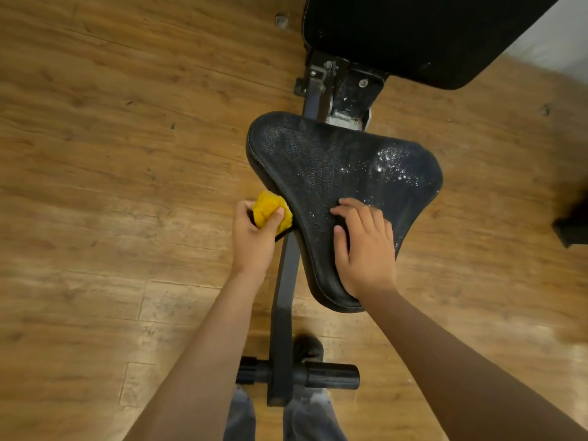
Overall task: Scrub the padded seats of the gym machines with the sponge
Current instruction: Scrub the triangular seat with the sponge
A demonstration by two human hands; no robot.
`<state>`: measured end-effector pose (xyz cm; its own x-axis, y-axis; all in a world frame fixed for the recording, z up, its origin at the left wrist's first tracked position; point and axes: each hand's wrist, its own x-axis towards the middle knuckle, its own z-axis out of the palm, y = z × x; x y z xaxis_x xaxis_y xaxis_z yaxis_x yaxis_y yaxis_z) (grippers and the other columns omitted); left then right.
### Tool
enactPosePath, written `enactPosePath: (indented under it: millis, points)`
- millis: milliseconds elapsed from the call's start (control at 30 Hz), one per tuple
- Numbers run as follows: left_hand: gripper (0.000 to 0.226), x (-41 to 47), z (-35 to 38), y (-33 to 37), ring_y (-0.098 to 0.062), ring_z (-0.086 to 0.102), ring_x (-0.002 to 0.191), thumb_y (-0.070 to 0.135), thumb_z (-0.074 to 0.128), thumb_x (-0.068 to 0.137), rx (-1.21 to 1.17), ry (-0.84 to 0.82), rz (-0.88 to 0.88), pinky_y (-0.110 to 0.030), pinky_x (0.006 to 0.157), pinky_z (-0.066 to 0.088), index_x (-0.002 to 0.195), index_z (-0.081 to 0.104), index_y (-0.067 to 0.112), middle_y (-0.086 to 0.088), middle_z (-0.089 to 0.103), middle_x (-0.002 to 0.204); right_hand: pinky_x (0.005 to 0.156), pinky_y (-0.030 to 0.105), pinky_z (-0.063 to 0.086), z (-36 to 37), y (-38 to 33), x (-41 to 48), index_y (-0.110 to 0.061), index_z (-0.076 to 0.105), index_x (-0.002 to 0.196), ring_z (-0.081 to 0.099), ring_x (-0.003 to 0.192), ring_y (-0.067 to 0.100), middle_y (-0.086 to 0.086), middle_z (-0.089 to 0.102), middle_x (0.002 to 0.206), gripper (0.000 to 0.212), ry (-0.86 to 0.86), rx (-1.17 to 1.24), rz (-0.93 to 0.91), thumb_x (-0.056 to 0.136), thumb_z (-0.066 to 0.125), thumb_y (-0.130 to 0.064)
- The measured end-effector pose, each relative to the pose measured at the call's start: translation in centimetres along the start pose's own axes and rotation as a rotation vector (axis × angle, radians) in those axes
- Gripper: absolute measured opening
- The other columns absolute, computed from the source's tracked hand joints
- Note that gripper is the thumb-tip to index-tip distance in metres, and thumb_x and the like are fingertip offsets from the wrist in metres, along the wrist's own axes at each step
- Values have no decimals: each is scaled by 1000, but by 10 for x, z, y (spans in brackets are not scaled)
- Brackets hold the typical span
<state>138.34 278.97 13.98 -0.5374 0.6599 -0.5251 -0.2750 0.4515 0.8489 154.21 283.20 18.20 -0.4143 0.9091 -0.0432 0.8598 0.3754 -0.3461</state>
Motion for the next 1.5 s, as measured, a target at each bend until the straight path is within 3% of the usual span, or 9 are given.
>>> enactPosePath:
  millis: [200,333,467,600,833,967,1133,1367,1500]
  points:
    - [13,49,-4,20,-20,64,82,14,68,88,-170,159,-14,-47,82,57,83,59,22,0,65,84,98,34,32,0,0,-2,-21,57,117,44,116,15,-6,52,131,28,-5,-3,13,96,40,-27]
    - [18,92,-11,41,-16,62,79,13,65,91,-90,192,5,-37,77,59,81,57,26,6,62,82,97,34,32,0,1,-1,-21,57,117,44,115,16,-7,52,131,27,-9,-9,13,95,42,-27]
    - [13,135,-17,59,-17,59,95,18,64,92,129,78,34,-36,92,52,99,54,20,3,60,100,95,33,32,1,0,-2,-21,58,117,45,114,16,-7,52,131,29,0,-13,16,94,41,-28]
    - [29,158,-16,79,-25,63,100,19,70,86,191,8,46,-46,88,54,87,42,28,-2,58,103,95,34,33,1,1,0,-21,58,117,46,114,17,-7,52,131,29,4,-7,12,94,41,-29]
    - [19,152,-25,76,-14,60,83,21,69,89,279,-92,98,-26,71,50,81,53,28,4,62,92,94,34,33,1,1,-1,-20,58,116,46,114,17,-7,53,130,30,23,4,5,93,40,-29]
    - [18,128,-35,72,-25,66,89,18,74,84,268,-80,140,-43,80,57,80,58,26,-2,65,90,94,32,31,3,2,-1,-20,59,115,46,113,16,-7,54,129,30,28,8,5,94,40,-30]
    - [26,65,-23,53,-1,61,64,5,72,84,144,-17,180,-19,58,53,75,52,17,1,59,77,95,31,31,4,4,-2,-21,59,116,46,114,15,-7,55,129,29,36,22,0,95,41,-31]
    - [20,-25,5,26,-15,63,79,10,78,78,160,-125,161,-37,71,58,84,63,21,1,65,81,97,31,30,4,5,0,-20,60,115,44,116,15,-5,56,128,30,42,94,-11,92,41,-27]
    - [26,-61,13,25,-13,64,81,9,81,74,275,-214,186,-31,67,53,93,67,21,2,67,87,101,35,33,0,11,1,-20,60,119,44,120,16,-5,56,130,29,4,215,7,92,49,-15]
